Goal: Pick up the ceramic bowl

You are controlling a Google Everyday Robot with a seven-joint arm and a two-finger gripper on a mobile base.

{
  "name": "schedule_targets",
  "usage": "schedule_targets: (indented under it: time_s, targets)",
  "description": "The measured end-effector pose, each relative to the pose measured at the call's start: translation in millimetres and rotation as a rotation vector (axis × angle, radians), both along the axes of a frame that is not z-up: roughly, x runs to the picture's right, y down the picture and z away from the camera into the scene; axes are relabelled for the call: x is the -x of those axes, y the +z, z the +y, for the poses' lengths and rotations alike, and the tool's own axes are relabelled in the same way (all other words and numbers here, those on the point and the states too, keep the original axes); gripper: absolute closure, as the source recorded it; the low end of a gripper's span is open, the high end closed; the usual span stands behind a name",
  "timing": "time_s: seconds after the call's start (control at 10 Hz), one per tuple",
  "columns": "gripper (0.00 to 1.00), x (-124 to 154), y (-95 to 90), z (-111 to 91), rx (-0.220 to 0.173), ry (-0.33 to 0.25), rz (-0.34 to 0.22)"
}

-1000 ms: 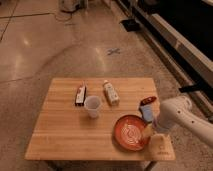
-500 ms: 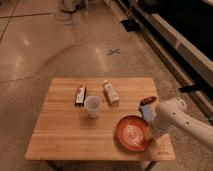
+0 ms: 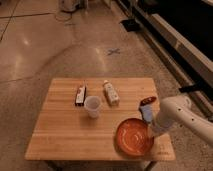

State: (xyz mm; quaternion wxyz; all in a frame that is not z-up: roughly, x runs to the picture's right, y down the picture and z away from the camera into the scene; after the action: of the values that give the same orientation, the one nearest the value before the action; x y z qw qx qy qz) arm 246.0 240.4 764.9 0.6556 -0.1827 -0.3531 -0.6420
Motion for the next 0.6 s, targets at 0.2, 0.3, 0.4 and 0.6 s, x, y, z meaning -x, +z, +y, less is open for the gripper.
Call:
schedule_targets:
  time_s: [0.2, 0.3, 0.4, 0.6]
  targets:
    - [1.0, -2, -7.2, -5, 0.016, 0.018, -0.023]
    - [1.0, -1, -11.1, -8, 0.022, 0.022, -0.039]
    - [1.0, 0, -17.4, -15, 0.026, 0.024, -0.065]
    - [1.0, 2, -28.3, -27, 0.023, 0.026, -0.104]
